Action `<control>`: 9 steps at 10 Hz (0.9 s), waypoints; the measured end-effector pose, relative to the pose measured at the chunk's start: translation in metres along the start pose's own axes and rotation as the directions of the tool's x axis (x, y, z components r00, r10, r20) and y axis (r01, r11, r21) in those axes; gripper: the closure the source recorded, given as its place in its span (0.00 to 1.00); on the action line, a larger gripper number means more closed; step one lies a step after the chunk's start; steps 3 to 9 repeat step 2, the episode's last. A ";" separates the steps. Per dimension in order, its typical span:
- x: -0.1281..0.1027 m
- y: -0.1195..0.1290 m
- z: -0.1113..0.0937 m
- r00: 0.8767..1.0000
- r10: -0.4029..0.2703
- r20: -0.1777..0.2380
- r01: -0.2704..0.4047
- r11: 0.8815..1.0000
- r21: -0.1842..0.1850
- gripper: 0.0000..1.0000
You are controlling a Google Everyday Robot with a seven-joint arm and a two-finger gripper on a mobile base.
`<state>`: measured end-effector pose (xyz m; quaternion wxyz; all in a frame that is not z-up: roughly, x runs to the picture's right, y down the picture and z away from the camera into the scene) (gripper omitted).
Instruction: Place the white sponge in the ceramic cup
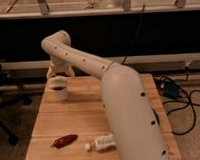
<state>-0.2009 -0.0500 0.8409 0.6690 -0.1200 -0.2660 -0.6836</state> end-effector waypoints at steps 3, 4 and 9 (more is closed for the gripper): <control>0.000 0.019 -0.003 1.000 0.004 0.001 -0.004 1.000 -0.003 0.20; 0.000 0.019 -0.003 1.000 0.004 0.001 -0.004 1.000 -0.003 0.20; 0.000 0.019 -0.003 1.000 0.004 0.001 -0.004 1.000 -0.003 0.20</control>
